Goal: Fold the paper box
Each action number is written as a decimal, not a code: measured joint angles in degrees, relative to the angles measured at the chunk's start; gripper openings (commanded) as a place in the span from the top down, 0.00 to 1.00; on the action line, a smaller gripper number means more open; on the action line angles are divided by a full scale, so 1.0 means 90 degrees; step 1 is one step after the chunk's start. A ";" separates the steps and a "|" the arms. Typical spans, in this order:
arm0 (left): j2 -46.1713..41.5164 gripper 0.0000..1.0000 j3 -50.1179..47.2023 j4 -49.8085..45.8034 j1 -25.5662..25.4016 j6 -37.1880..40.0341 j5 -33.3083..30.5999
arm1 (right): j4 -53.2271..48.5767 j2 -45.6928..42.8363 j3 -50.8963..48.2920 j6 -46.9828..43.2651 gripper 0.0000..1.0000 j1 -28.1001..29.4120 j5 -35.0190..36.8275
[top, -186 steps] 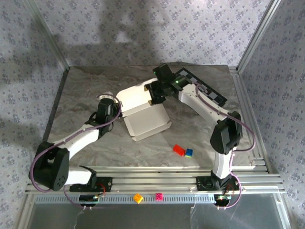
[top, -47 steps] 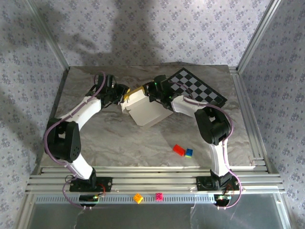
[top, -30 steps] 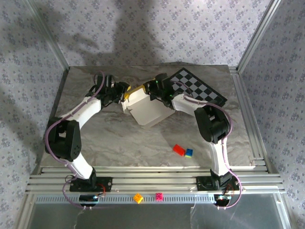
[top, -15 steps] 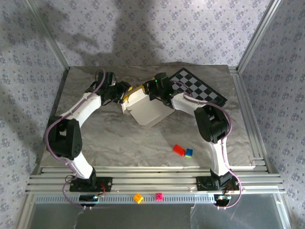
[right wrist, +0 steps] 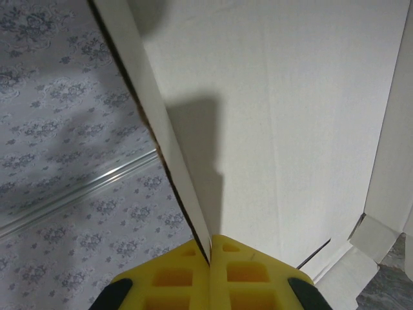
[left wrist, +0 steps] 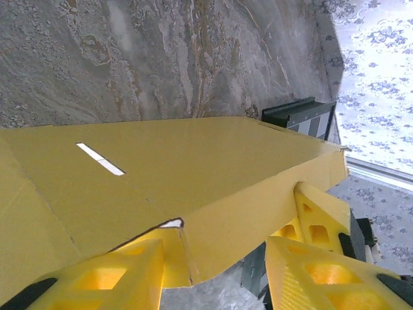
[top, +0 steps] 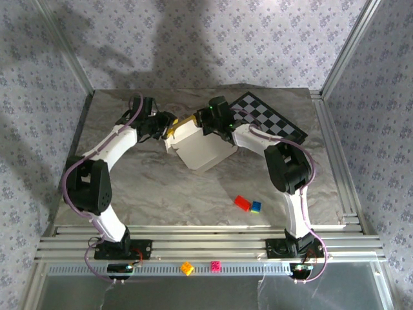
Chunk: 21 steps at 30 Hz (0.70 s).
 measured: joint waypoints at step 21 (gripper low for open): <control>-0.0585 0.55 0.0381 -0.1112 0.0590 0.1574 -0.0374 | -0.0869 -0.0097 0.0308 -0.0148 1.00 -0.0141 -0.0187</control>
